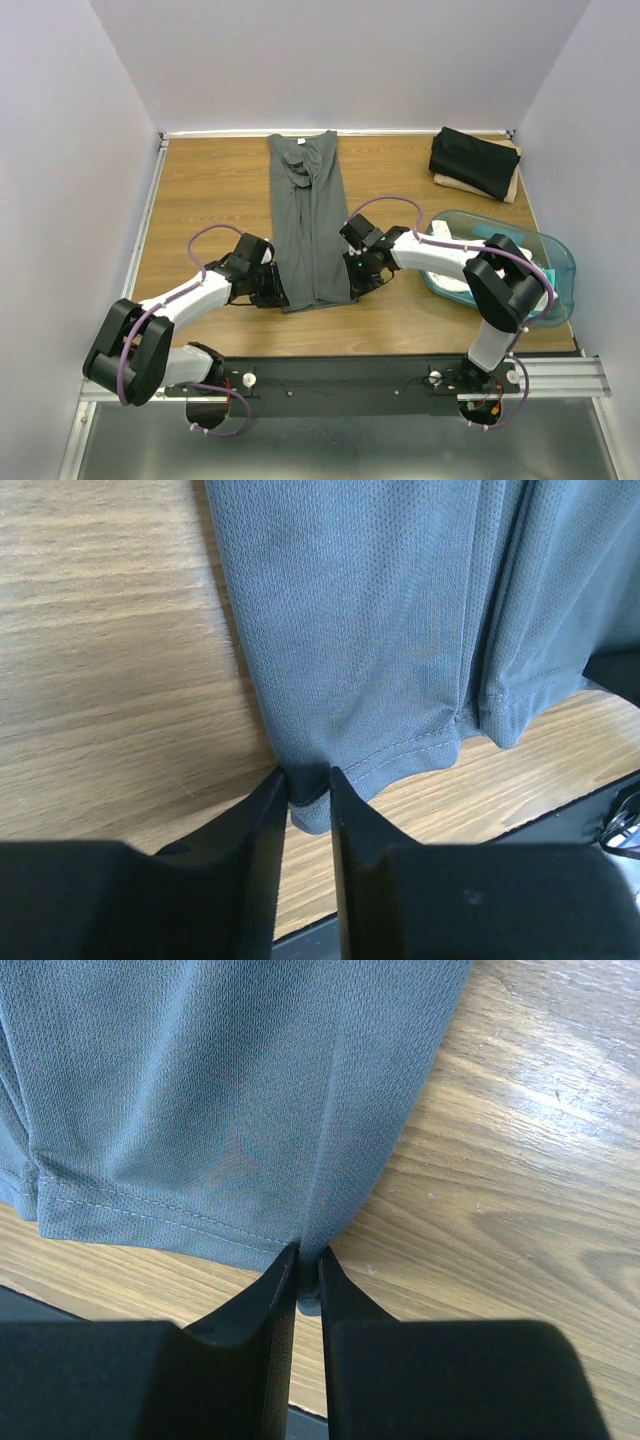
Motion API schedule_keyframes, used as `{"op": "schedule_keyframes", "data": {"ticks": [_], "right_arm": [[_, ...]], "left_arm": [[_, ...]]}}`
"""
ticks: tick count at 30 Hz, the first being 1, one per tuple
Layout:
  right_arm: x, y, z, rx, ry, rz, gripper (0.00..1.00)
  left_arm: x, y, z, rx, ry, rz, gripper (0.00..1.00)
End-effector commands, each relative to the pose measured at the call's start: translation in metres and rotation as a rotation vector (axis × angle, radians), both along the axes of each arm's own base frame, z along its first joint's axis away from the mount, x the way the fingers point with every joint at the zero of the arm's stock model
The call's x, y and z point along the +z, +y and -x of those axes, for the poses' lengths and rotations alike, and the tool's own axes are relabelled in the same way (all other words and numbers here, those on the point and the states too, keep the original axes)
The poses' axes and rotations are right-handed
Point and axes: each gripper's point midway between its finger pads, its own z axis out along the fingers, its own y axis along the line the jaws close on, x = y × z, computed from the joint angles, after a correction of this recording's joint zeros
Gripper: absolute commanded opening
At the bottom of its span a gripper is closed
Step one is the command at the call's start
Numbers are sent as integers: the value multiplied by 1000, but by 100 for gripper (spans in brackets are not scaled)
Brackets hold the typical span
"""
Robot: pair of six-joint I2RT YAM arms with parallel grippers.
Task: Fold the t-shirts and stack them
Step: Fold the tshirt
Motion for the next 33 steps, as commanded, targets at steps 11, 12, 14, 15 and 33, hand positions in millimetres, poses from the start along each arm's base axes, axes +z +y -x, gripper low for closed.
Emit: {"op": "schedule_keyframes", "data": {"ticks": [11,12,14,15,33], "right_arm": [[-12,-5,7,12,45,32,7],[-11,-5,10,14,54,34,4],[-6,-6,10,9,48,29,0],[-3,-8,11,7,52,35,0],[78,-33,-44,-153,-100,47,0]], "left_arm": [[-9,-9,14,-42,59,24,0],[-7,-10,11,-40,54,25,0],[1,-10,3,-34,25,11,0],[5,-9,-1,-29,15,4,0],[84,-16,-73,35,-147,-34,0]]}}
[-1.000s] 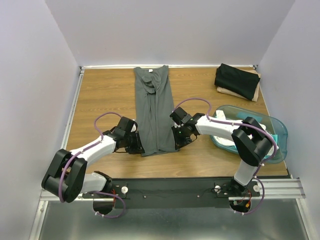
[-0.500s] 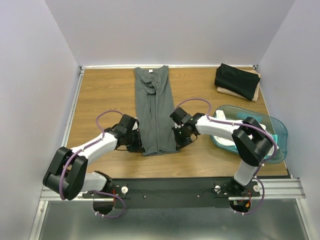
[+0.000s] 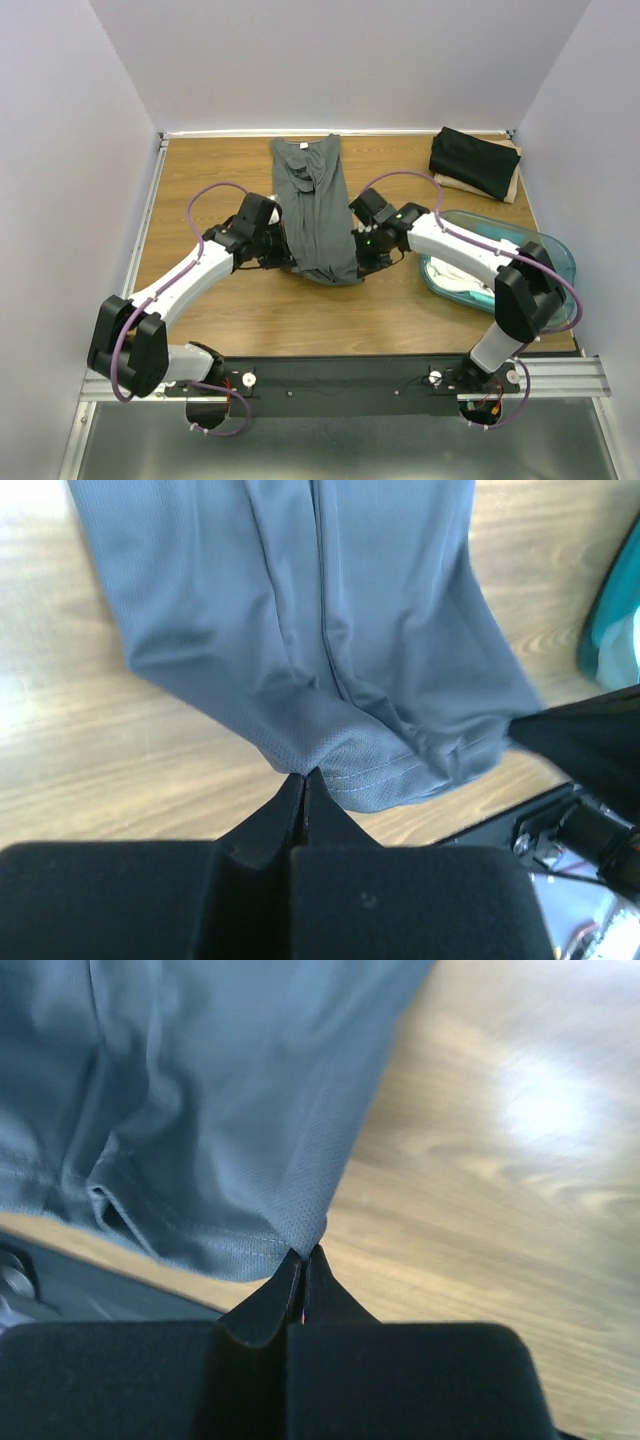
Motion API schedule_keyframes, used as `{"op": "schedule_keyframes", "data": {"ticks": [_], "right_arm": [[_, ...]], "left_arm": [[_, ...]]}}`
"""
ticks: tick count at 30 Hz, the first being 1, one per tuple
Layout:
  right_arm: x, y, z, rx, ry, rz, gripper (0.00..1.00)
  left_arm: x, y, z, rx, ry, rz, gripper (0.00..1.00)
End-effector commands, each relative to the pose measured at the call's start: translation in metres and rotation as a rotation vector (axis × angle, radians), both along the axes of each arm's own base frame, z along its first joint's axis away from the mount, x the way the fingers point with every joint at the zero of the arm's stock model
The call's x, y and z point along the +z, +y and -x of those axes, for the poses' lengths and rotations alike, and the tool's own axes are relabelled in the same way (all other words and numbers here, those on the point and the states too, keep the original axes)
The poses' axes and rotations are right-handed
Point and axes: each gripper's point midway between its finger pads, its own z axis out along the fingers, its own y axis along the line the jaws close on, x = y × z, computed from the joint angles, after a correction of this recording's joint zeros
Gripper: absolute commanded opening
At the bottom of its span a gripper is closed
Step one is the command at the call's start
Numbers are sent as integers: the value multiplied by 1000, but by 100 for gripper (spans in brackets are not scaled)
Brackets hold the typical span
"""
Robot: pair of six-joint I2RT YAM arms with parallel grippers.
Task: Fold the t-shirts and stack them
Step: Fold the tshirt
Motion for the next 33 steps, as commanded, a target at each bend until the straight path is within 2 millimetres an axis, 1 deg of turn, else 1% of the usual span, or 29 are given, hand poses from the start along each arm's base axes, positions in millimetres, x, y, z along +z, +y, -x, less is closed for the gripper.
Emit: {"op": "schedule_keyframes", "data": {"ticks": [1,2,3,4,5,7,8,9,10,11,12,13,14,18,19,22,23,24,25,26,27,29,31,32,33], "right_arm": [[12,-23,-36,-83,-59,53,0],[12,-31,-49,-110,-82,71,0],[13,-33,-58,-108,-100,83,0],[14,-33,-65,-107,-115,85,0],[16,-32,-80,-119,-131,85,0],[16,-31,-96,-115,-162,97,0],[17,-30,-110,-118,-180,101,0],[17,-28,-116,-123,-183,99,0],[18,-27,-125,-121,-199,102,0],[17,-26,-131,-121,-205,103,0],[17,-22,-141,-121,-216,100,0],[16,-21,-147,-114,-222,101,0],[15,-18,-157,-111,-234,103,0],[13,-14,-176,-99,-251,105,0],[14,-10,-185,-94,-262,101,0],[16,-10,-199,-97,-278,93,0],[17,-6,-205,-98,-287,86,0],[19,-6,-211,-99,-296,80,0],[19,-5,-215,-95,-300,79,1],[13,-4,-218,-94,-294,86,0],[19,-3,-227,-100,-315,75,0],[17,-2,-234,-96,-321,77,0],[14,-1,-245,-93,-331,76,0],[13,-2,-250,-92,-334,76,0],[4,0,-254,-87,-329,79,1]], "left_arm": [[-5,10,-15,22,-8,-61,0],[-4,10,-19,25,-14,-61,0],[-3,11,-29,30,-29,-61,0],[-3,12,-32,34,-30,-65,0],[2,12,-41,42,-53,-59,0],[-1,17,-56,67,-65,-59,0],[-4,18,-64,82,-56,-50,0],[-4,16,-68,78,-64,-40,0],[-1,14,-78,92,-87,-16,0],[0,11,-83,94,-96,-1,0],[-4,6,-88,87,-90,14,0],[-4,3,-95,86,-101,25,0],[-9,1,-102,84,-92,18,0],[-13,3,-123,86,-108,8,0],[-13,8,-129,100,-116,7,0],[-13,17,-144,123,-129,2,0],[-12,19,-149,130,-139,3,0],[-11,25,-156,143,-147,1,0],[-9,27,-163,150,-165,8,0],[-10,30,-166,153,-165,10,0],[-11,31,-174,150,-166,17,0],[-14,31,-182,143,-171,20,0],[-20,29,-192,130,-167,28,0],[-20,26,-197,126,-179,38,0],[-25,25,-201,126,-171,43,0]]}}
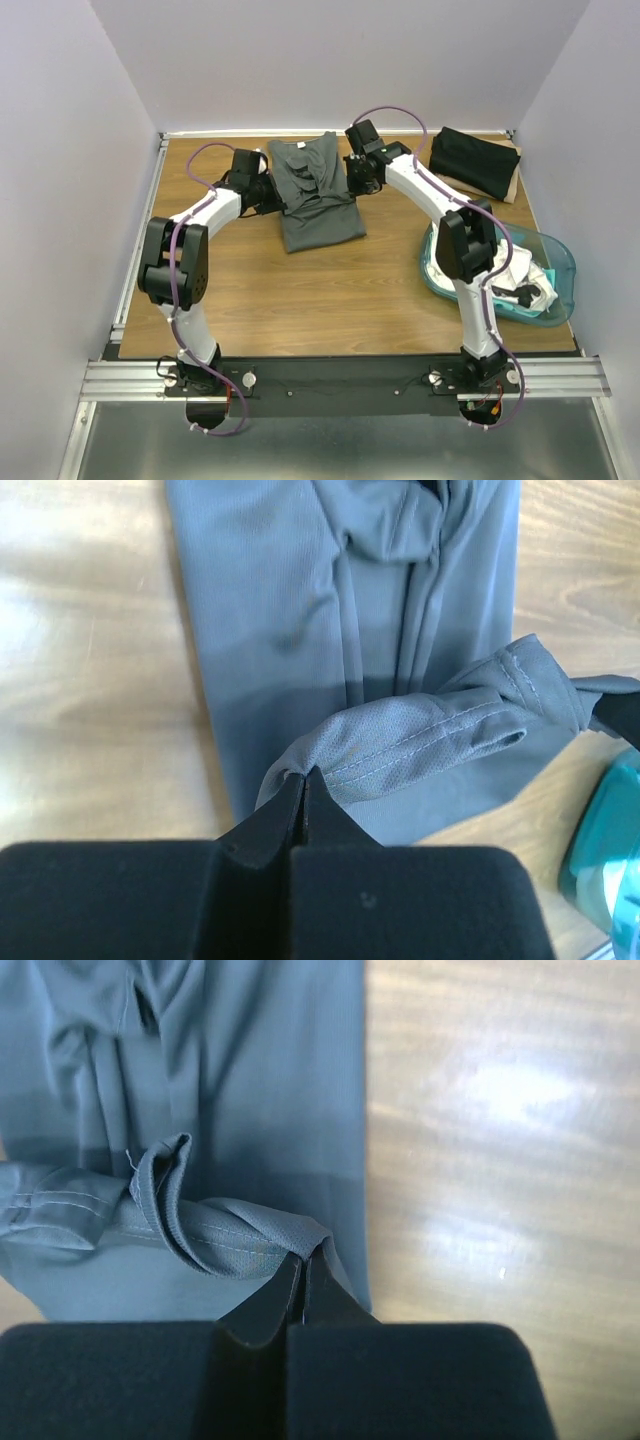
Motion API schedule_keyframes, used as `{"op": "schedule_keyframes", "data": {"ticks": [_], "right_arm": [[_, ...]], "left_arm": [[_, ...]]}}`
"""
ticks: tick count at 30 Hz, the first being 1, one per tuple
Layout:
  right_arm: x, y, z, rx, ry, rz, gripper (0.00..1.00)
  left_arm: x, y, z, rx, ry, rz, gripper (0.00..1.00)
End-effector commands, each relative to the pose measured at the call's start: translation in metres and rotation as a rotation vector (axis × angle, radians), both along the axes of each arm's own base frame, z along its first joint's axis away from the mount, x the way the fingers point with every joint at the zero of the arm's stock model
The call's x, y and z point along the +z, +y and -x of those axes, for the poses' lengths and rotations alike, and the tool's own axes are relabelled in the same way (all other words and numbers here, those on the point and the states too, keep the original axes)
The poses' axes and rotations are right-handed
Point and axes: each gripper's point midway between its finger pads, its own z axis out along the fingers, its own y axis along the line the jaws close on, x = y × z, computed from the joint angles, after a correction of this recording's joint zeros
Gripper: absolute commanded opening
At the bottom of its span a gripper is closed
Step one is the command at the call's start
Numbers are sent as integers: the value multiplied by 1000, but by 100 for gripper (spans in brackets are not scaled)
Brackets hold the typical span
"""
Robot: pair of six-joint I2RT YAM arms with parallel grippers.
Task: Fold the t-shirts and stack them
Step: Fold the tshirt
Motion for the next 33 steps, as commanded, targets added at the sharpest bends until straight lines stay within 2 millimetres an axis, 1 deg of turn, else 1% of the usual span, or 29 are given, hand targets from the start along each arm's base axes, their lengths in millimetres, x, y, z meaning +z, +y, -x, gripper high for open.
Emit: {"op": "schedule_keyframes", "data": {"ticks": [1,2,3,5,6,7,11,14,16,17,18,19,20,21,22,23,24,26,27,28,29,30,31,32,33], "right_arm": [[-12,-3,-28,13,-31,31,0],[-13,-4,-33,12,-38,32,0],[-16,-1,-41,16,-46,28,0],[-18,-2,-51,10,-58,25,0],[-19,-1,-54,11,-60,23,0],[-20,2,-59,16,-68,18,0],[-25,1,-69,19,-77,14,0],[-31,-2,-74,9,-73,12,1],[-31,-1,-76,4,-75,-3,2],[-34,-2,-79,-2,-72,-11,6],[-30,-1,-82,-8,-80,-27,13],[-27,3,-85,-12,-88,-51,20],[-23,4,-88,-14,-92,-73,37],[-18,11,-88,2,-93,-107,46],[-7,16,-92,7,-115,-139,53],[0,18,-94,11,-127,-153,65],[15,19,-97,14,-156,-173,69],[29,22,-95,27,-176,-190,75],[36,23,-94,37,-189,-199,75],[41,23,-87,63,-185,-209,76],[43,25,-83,76,-182,-215,76],[44,27,-77,98,-171,-231,76],[43,25,-73,97,-162,-228,76],[39,26,-61,120,-131,-241,76],[35,27,-55,129,-111,-249,76]], "left_arm": [[-6,-7,-18,-41,-28,24,0],[-4,-6,-25,-34,-43,30,0],[-11,-3,-29,-25,-37,30,0],[-14,-1,-35,-23,-38,30,0],[-12,-1,-40,-21,-49,31,0],[-17,0,-42,-17,-42,27,0],[-18,5,-51,6,-51,26,0],[-22,11,-55,24,-49,29,0],[-27,15,-58,35,-43,37,1],[-27,16,-60,34,-47,41,9],[-26,16,-64,38,-55,42,25],[-23,19,-67,47,-64,43,32],[-17,21,-72,57,-83,37,43],[-13,23,-75,63,-93,37,45],[-3,26,-78,71,-114,35,48],[4,29,-81,84,-135,24,49],[18,30,-83,89,-165,23,51],[31,30,-82,93,-194,17,51],[40,31,-78,96,-214,12,51],[44,28,-75,89,-231,8,51],[45,20,-70,70,-234,5,52],[46,16,-61,59,-238,4,52],[44,10,-55,44,-233,3,52],[43,-4,-44,12,-227,14,52],[40,-14,-37,-12,-221,21,52]]}}
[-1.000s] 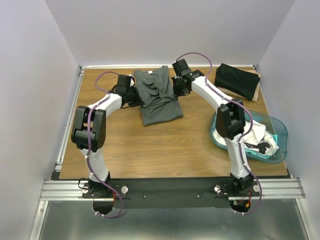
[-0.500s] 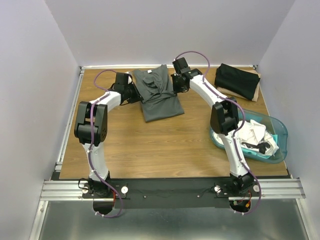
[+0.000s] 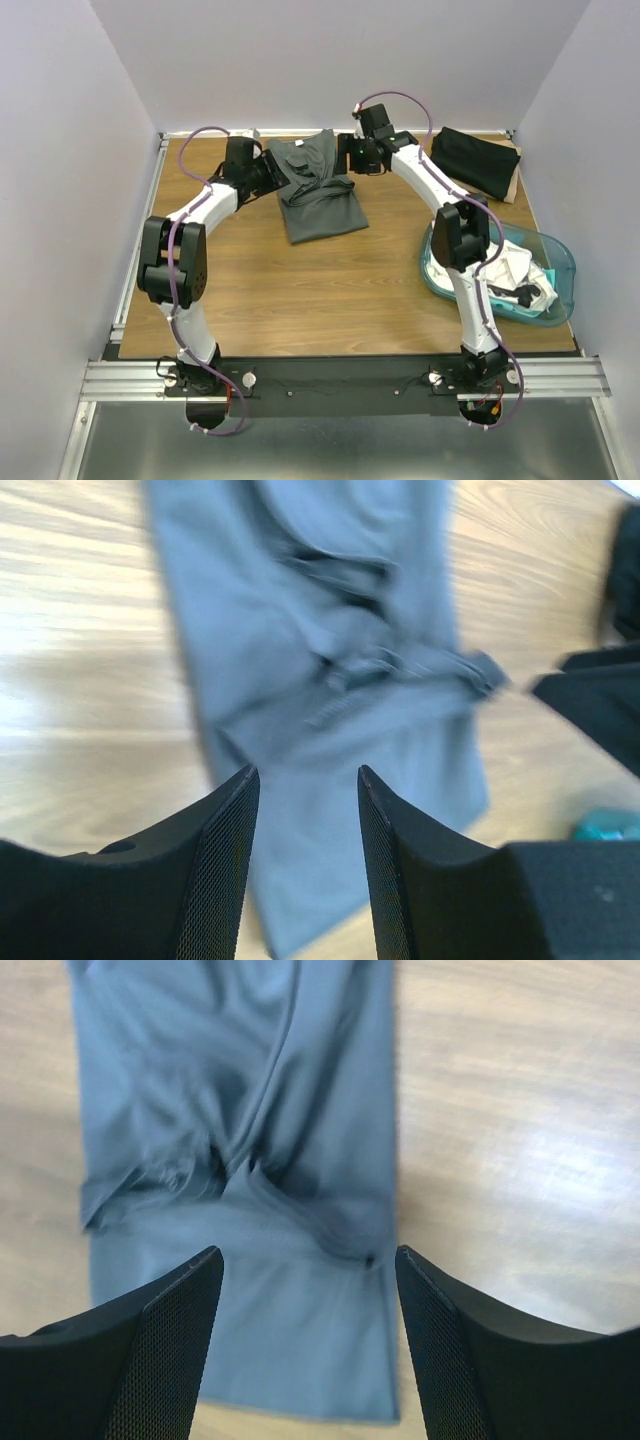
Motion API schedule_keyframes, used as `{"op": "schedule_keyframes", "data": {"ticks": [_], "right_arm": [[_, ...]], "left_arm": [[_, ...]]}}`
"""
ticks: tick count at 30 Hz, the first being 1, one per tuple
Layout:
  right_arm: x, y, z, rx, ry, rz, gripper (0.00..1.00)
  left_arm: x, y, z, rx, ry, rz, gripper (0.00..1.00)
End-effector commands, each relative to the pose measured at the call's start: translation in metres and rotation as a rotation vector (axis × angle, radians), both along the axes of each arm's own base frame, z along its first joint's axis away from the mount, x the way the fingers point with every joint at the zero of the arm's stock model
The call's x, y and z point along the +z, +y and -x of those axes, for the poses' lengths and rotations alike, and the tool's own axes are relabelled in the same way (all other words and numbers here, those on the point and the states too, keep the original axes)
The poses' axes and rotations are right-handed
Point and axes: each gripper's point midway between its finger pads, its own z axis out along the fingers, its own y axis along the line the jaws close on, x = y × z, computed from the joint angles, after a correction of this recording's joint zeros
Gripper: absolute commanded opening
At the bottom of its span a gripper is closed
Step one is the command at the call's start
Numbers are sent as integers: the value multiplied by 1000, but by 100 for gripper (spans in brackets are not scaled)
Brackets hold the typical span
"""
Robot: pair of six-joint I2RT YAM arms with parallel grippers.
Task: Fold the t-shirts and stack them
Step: Fold the tshirt
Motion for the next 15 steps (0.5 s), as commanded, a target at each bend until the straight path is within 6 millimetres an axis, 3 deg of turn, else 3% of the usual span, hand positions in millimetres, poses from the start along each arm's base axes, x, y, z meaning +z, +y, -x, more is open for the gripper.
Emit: {"op": "schedule_keyframes", "data": {"ticks": [1,4,7,11,14,15], "right_arm": [[20,14,30,108,18,-84,76],[1,15,50,126,71,-76,76],[-17,19,64,143,114,-71,76],[-35,21,72,139,146,-54,75],[-46,20,71,130,161,-42,75],[-51,21,71,129,167,-39,75]], "left_arm": [[13,-36,21,-82,-60,0,52],[3,-74,44,-180,-44,14,52],[-6,-105,54,-261,-50,31,52],[-33,-120,68,-311,-17,-1,52],[-46,-121,74,-314,-16,-24,52],[-60,-118,80,-313,5,-43,52]]}}
